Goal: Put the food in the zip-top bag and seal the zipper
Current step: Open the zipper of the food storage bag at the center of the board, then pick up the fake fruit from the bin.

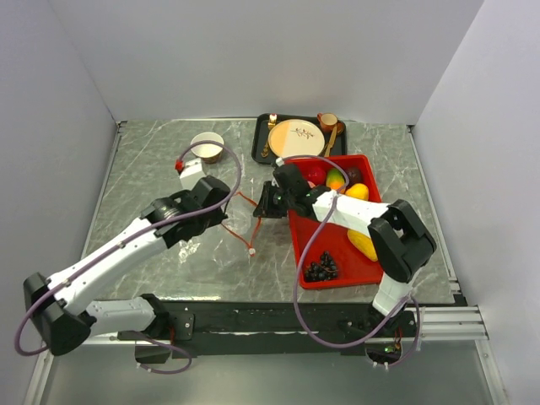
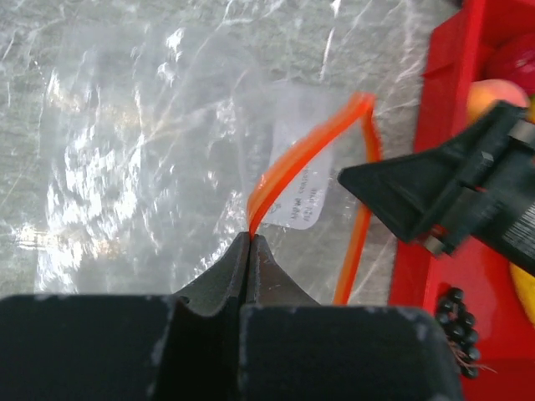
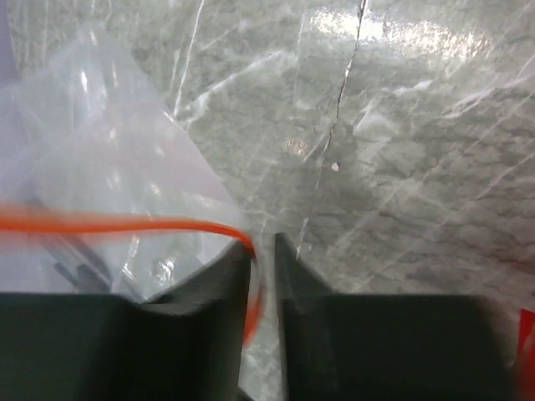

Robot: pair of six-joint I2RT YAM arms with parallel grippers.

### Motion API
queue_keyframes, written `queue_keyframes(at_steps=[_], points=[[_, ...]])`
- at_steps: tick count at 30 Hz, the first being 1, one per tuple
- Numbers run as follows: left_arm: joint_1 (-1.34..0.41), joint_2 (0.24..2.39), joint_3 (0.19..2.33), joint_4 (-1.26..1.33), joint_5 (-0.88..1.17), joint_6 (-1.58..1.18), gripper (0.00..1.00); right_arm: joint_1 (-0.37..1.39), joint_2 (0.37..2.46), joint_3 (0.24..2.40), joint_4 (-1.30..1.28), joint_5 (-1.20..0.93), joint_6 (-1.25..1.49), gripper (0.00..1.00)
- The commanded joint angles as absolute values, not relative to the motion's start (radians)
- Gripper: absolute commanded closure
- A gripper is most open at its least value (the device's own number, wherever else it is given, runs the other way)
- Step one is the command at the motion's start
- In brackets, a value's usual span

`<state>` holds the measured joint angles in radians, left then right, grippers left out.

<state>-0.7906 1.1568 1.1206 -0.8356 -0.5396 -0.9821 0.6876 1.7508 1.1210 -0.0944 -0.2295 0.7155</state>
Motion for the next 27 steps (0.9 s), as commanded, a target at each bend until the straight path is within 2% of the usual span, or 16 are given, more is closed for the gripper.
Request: queue_keyframes(at_steps=[1, 2, 3, 7, 9, 10, 11, 15, 22, 27], points=[[-0.787, 1.218, 1.154, -0.844, -0.537, -0.973, 0.99, 0.687, 1.605, 1.132, -0.123, -0.161, 0.667, 0.49], [-0.787, 1.221, 1.149, -0.836, -0.532, -0.968, 0.99, 0.677, 1.58, 1.12, -0.136, -0.143, 0.655, 0.33], [-0.787, 1.221, 1.144, -0.815, -0.525, -0.965, 0.99, 0.67, 1.531, 1.112, -0.173, -0.097, 0.65, 0.27], [-0.787, 1.206, 1.108, -0.767, -0.506, -0.953, 0.99, 0.64, 1.399, 1.046, -0.248, -0.002, 0.626, 0.11], [-0.787, 1.198, 1.1, -0.752, -0.497, -0.94, 0.99, 0.627, 1.324, 1.023, -0.3, 0.043, 0.626, 0.08], [-0.787, 1.197, 1.092, -0.738, -0.492, -0.94, 0.99, 0.626, 1.301, 1.006, -0.334, 0.104, 0.627, 0.02], [-0.787, 1.195, 1.091, -0.733, -0.485, -0.936, 0.99, 0.624, 1.28, 0.997, -0.368, 0.142, 0.649, 0.0], [-0.787, 1.204, 1.088, -0.721, -0.473, -0.928, 0.99, 0.601, 1.198, 0.947, -0.614, 0.316, 0.768, 0.0], [-0.787, 1.21, 1.069, -0.678, -0.437, -0.897, 0.98, 0.572, 1.005, 0.738, -0.736, 0.268, 0.937, 0.0], [-0.787, 1.215, 1.058, -0.658, -0.425, -0.893, 0.99, 0.572, 0.851, 0.666, -0.776, 0.209, 1.042, 0.0]])
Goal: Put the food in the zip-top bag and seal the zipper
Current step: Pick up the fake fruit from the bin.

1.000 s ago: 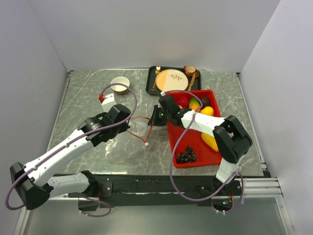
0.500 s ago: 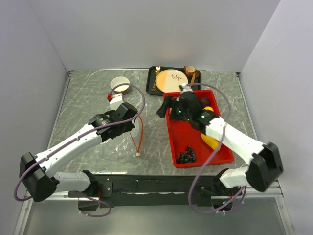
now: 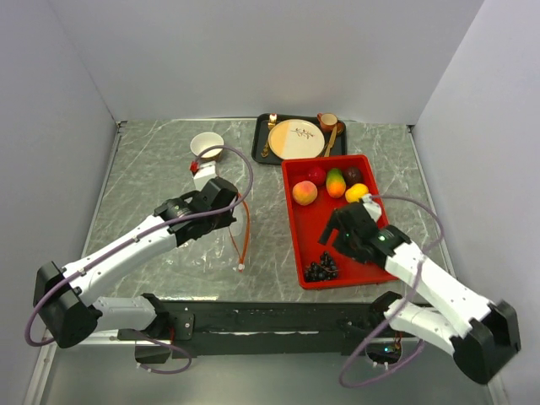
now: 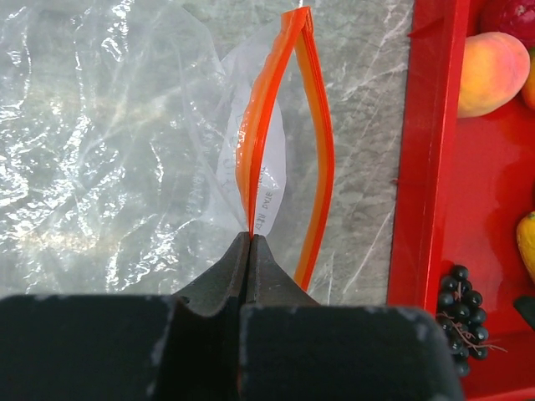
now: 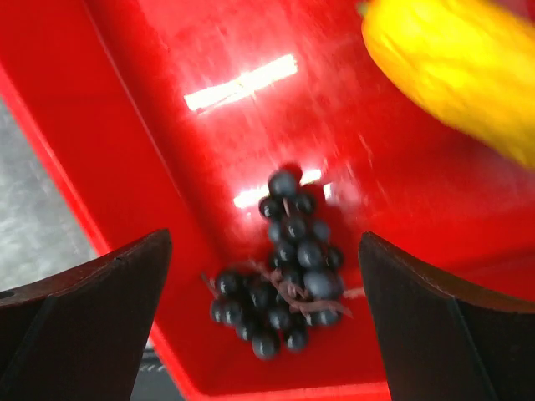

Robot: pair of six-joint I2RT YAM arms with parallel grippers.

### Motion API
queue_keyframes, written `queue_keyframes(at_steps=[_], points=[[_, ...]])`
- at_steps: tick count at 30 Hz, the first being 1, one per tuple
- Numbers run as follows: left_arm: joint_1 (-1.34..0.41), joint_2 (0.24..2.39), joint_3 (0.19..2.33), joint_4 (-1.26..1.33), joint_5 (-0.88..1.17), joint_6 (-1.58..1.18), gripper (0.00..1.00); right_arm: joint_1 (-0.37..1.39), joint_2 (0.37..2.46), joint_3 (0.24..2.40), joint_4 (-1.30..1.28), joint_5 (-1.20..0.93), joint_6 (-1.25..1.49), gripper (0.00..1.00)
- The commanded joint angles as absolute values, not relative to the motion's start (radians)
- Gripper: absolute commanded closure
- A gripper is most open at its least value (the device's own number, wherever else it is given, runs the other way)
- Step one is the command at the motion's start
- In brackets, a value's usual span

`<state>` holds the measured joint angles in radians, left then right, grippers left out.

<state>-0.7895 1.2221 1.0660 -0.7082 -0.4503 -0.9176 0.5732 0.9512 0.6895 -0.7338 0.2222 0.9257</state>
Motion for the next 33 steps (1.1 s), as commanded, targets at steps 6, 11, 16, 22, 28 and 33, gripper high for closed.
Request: queue_keyframes(at_steps=[6, 11, 16, 22, 28, 33], points=[[-0.787, 1.218, 1.054, -0.647, -0.411, -0.893, 0.99, 0.575, 0.911, 0.652, -0.86, 0.224, 1.04, 0.0], [-0.787, 1.21, 1.045, -0.65, -0.417, -0.897, 0.99, 0.574, 1.012, 0.641, -0.867, 0.241, 1.005, 0.0], [-0.787, 1.187, 1.025, -0.647, -0.42, -0.905, 0.98, 0.572, 1.043, 0.606, -0.805, 0.221, 0.999, 0.05], [-0.787, 1.172, 1.014, -0.637, -0.41, -0.902, 0.98, 0.574, 1.126, 0.566, -0.677, 0.143, 0.964, 0.41], [-0.787, 1.169, 1.011, -0.637, -0.414, -0.9, 0.98, 0.574, 1.203, 0.617, -0.604, 0.121, 0.914, 1.0], [-0.787, 1.163, 1.012, -0.632, -0.411, -0.897, 0.98, 0.568, 1.226, 0.762, -0.601, 0.221, 0.868, 1.0]])
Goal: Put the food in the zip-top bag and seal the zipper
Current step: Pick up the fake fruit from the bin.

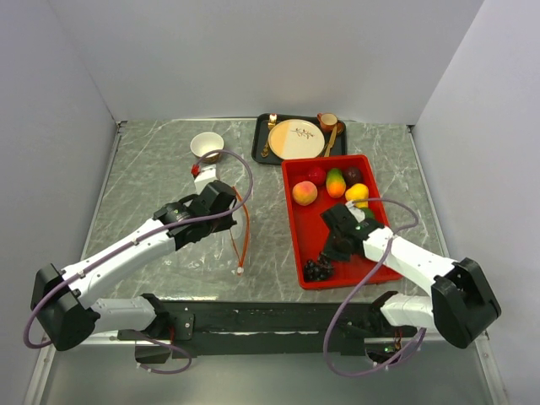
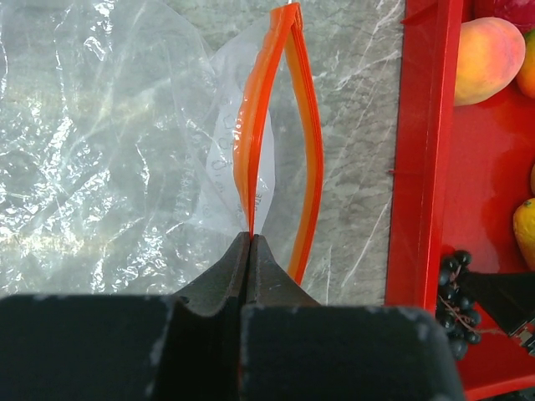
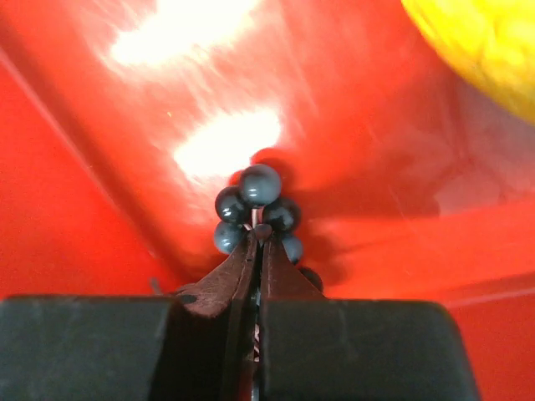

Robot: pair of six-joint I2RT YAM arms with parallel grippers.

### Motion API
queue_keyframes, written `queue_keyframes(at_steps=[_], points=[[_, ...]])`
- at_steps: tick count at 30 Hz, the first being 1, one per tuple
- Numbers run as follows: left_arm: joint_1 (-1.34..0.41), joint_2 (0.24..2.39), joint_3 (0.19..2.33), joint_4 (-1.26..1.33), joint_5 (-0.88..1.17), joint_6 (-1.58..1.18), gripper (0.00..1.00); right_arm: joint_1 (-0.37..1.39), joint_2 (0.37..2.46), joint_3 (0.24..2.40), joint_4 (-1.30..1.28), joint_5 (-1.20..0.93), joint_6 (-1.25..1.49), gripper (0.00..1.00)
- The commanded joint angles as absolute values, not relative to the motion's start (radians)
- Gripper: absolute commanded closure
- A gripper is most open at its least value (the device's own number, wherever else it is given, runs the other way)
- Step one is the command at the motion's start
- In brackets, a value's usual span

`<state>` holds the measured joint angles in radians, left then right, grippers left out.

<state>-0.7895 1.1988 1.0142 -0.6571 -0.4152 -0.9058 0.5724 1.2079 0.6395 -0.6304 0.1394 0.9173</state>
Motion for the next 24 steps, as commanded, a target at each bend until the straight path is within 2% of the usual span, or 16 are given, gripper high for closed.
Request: queue_keyframes(at_steps=[1, 8, 11, 13, 14, 15, 17, 24], points=[[-0.787, 1.163, 1.012, -0.635, -0.41, -0.896, 0.98, 0.563, 1.241, 0.788, -0.601, 0.257, 0.845, 1.0], [-0.787, 1.147, 1.011, -0.644, -0.413, -0.907, 0.98, 0.494, 1.362, 1.006, -0.542, 0.321, 0.703, 0.99], [-0.787, 1.137, 1.005, -0.641, -0.41, -0.91, 0.98, 0.477, 1.442, 1.067, -0.529, 0.278, 0.618, 0.9], [-0.787, 1.137, 1.003, -0.643, -0.408, -0.91, 0.97, 0.468, 1.509, 1.092, -0.552, 0.276, 0.585, 0.77], [-0.787, 1.137, 1.005, -0.646, -0.41, -0.913, 0.97, 0.465, 1.523, 1.098, -0.552, 0.261, 0.572, 0.57], [-0.787, 1.138, 1.006, -0.647, -0.408, -0.911, 0.97, 0.462, 1.531, 1.097, -0.551, 0.267, 0.565, 0.21], [-0.787, 1.143, 1.009, -0.65, -0.408, -0.908, 0.97, 0.451, 1.511, 1.062, -0.528, 0.27, 0.568, 0.01], [-0.787, 1.147, 1.006, -0.637, -0.4, -0.905, 0.97, 0.419, 1.385, 0.963, -0.503, 0.267, 0.617, 0.0]])
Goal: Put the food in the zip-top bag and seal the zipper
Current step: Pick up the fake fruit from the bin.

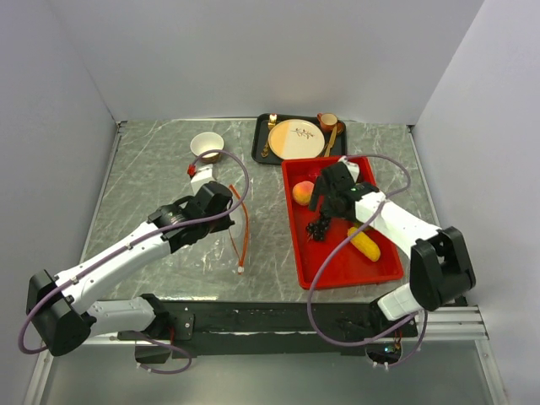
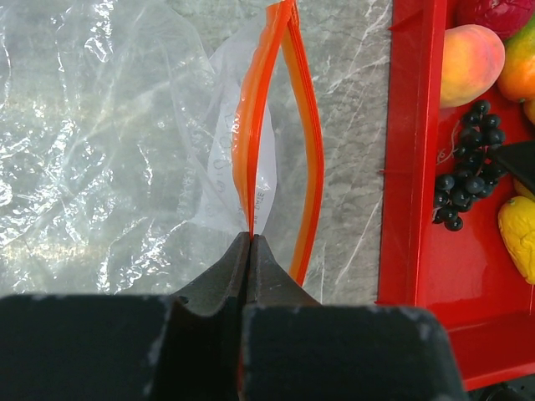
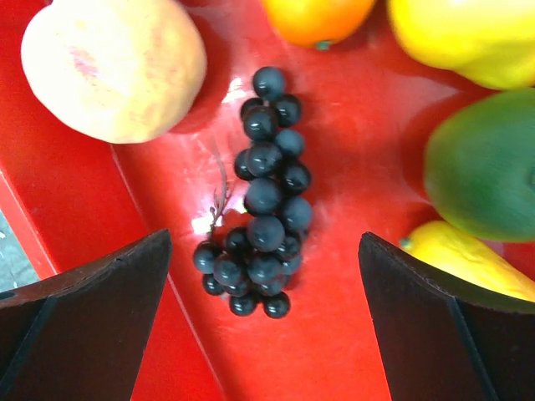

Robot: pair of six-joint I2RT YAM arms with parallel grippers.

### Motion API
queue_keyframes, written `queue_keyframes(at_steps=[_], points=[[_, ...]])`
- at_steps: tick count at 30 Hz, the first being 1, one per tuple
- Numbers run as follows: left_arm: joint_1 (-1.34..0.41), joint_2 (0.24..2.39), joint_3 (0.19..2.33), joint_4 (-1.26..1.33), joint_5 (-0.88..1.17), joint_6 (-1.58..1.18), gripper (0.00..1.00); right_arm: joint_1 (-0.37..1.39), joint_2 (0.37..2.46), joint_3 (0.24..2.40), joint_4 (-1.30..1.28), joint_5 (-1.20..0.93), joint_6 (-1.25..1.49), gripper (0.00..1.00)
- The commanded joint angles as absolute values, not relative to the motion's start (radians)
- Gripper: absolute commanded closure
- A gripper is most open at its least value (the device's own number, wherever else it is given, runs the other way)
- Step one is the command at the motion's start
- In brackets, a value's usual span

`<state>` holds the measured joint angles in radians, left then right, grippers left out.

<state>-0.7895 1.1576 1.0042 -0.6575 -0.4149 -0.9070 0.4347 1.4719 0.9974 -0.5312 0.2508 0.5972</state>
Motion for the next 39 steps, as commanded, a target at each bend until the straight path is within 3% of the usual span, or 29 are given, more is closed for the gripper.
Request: queue_keyframes(at_steps=[1, 7, 16, 20, 22, 27, 31, 32, 39], points=[[-0.787, 1.15, 1.008, -0.632, -0.396, -0.904, 0.97, 0.416, 1.384, 0.953, -0.496, 0.255, 0.623, 0.0], [-0.787, 1.183, 1.031, -0.633, -0.388, -0.888, 0.98, 0.411, 1.437, 0.893, -0.443, 0.167, 0.664, 0.01], [-0.787, 1.193, 1.037, -0.637, -0.385, -0.884, 0.99, 0.388, 1.512, 0.87, -0.333, 0.078, 0.695, 0.11], [-0.785, 1.197, 1.034, -0.64, -0.391, -0.891, 0.99, 0.377, 1.554, 0.884, -0.324, 0.061, 0.672, 0.37], [-0.787, 1.197, 1.032, -0.635, -0.388, -0.894, 0.99, 0.374, 1.565, 0.882, -0.318, 0.049, 0.664, 0.44], [-0.787, 1.195, 1.028, -0.638, -0.388, -0.904, 0.99, 0.373, 1.487, 0.853, -0.313, 0.04, 0.631, 0.79], [-0.787, 1.198, 1.025, -0.629, -0.39, -0.9, 0.99, 0.386, 1.35, 0.795, -0.278, -0.029, 0.618, 0.81], [-0.787, 1.201, 1.026, -0.627, -0.387, -0.899, 0.99, 0.39, 1.292, 0.787, -0.278, -0.032, 0.618, 0.89], [-0.787, 1.223, 1.034, -0.614, -0.377, -0.905, 0.99, 0.396, 1.071, 0.756, -0.267, -0.145, 0.627, 0.89]])
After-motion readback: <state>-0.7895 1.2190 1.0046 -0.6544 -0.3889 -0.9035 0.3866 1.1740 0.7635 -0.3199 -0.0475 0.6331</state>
